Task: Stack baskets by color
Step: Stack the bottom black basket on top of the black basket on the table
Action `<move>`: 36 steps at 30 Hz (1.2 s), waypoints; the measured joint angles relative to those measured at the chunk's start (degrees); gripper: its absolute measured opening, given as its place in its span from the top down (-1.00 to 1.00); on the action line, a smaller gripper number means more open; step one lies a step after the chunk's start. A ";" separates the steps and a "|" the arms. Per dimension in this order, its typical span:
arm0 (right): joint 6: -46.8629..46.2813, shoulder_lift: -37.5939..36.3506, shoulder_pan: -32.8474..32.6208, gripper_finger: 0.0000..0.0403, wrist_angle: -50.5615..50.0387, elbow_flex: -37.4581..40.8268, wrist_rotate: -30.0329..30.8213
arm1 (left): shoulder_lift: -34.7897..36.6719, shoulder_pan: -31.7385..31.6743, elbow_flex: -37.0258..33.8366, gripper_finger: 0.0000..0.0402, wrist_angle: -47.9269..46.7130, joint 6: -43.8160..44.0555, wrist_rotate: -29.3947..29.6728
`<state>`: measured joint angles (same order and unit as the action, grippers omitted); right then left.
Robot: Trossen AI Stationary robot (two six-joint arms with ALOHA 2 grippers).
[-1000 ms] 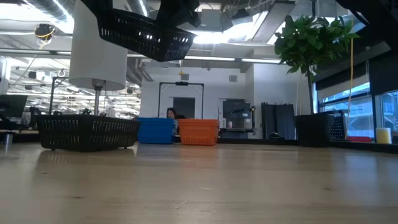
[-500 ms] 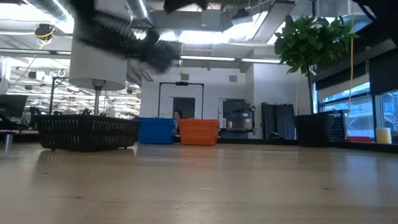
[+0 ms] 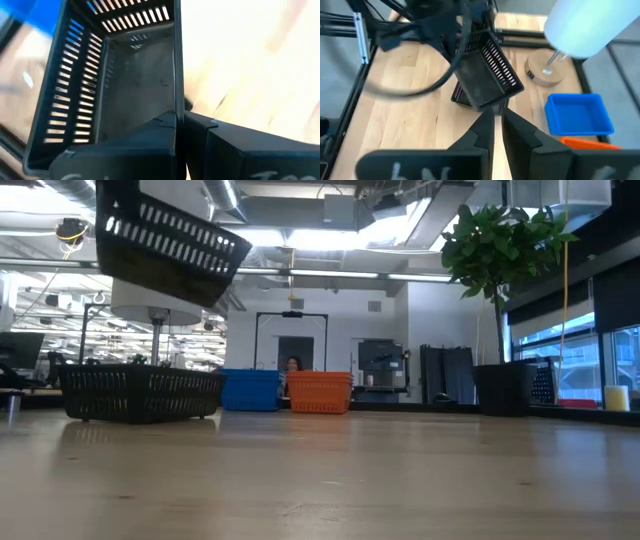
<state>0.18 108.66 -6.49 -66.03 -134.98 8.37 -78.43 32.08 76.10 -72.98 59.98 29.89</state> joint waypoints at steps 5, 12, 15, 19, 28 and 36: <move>2.41 -2.55 -2.04 0.82 -1.09 -0.04 4.88 | -0.96 1.39 -3.73 1.00 1.97 20.49 3.74; 3.33 -4.48 -3.99 0.82 -4.08 -0.04 9.96 | -7.31 0.74 -7.15 1.00 3.31 26.85 4.16; 3.33 -4.48 -4.13 0.82 -4.78 -0.04 10.02 | -9.78 -0.32 -7.13 1.00 3.58 27.88 4.86; 3.35 -4.43 -4.25 0.82 -5.59 -0.04 10.05 | -12.50 -1.55 -7.10 1.00 3.61 28.48 4.20; 3.29 -4.35 -4.25 0.82 -5.74 -0.02 10.13 | -17.73 -2.51 -7.04 1.00 3.56 32.95 3.64; 3.14 -4.33 -4.25 0.82 -5.74 -0.02 10.18 | -18.78 -4.53 -7.04 1.00 4.75 33.01 3.53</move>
<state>3.32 104.33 -10.74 -71.77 -135.00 18.55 -97.21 27.56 69.06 -68.23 92.99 33.42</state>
